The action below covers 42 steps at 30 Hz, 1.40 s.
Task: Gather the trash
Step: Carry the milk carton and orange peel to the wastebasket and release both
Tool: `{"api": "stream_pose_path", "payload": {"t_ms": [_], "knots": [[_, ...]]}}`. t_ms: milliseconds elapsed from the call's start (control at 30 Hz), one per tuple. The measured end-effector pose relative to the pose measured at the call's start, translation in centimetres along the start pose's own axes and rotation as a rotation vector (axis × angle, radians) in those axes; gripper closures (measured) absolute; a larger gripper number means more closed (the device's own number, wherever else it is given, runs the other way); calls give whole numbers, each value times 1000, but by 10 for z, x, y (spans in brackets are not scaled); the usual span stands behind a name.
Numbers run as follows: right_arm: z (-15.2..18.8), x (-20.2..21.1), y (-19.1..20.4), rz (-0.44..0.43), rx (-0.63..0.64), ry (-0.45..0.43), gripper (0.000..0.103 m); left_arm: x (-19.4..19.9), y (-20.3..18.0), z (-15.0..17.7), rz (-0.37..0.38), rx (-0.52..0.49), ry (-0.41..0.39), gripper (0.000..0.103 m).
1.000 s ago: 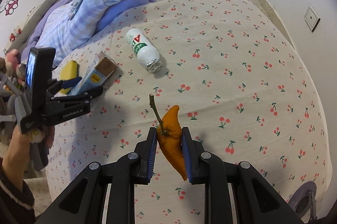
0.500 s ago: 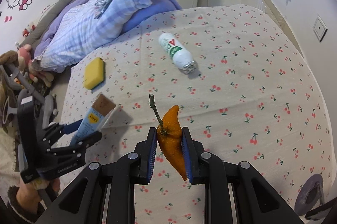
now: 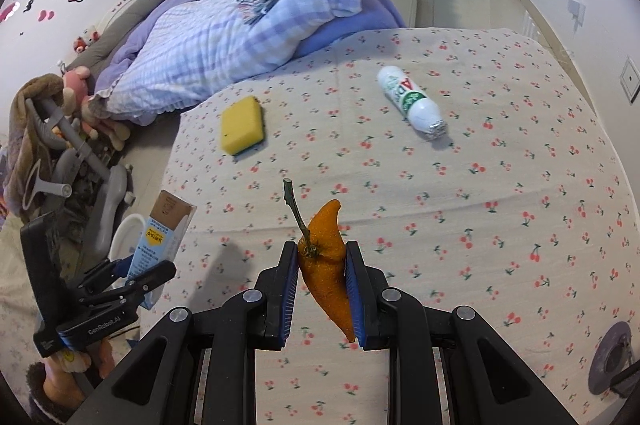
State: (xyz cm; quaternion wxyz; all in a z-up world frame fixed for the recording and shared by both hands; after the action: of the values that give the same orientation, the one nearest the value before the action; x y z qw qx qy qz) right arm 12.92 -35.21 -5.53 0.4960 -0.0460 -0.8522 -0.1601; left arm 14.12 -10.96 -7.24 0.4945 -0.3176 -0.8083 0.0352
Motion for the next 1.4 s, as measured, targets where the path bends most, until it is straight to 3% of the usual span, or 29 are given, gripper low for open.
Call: {"api": "stream_pose_path", "payload": {"t_ms": [367,767,1033,1100,1167,1400], "knots": [[5,-11,72,-39,76,13,79,53,47,7,-20,85,-92,41],[24,-33,171,-70,227,38,79,114,152,36,-131,268,-168,41],[35,-50,222,-113,277,71,79,129,208,50,-185,369,-209,41],[36,-55,236,-131,284,75,79,130,222,53,-199,404,-208,33],[37,-59,248,-141,289,81,79,133,232,59,-212,456,-204,15],[45,-76,295,-197,312,106,79,150,251,83,-299,521,-177,6]]}}
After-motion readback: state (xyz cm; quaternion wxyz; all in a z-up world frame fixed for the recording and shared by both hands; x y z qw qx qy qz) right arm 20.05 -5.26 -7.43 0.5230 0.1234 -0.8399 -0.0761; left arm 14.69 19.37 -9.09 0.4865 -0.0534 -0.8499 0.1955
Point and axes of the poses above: each gripper's, at about its wrist camera, not at the fingertips, and x roughly against the way its jaws point, y to its left, z to its underside, the point moved 6 cm from there along -x, roughly the way its jaws point, and after that the axes turned 10 degrees about z, right-handed, at the moved point
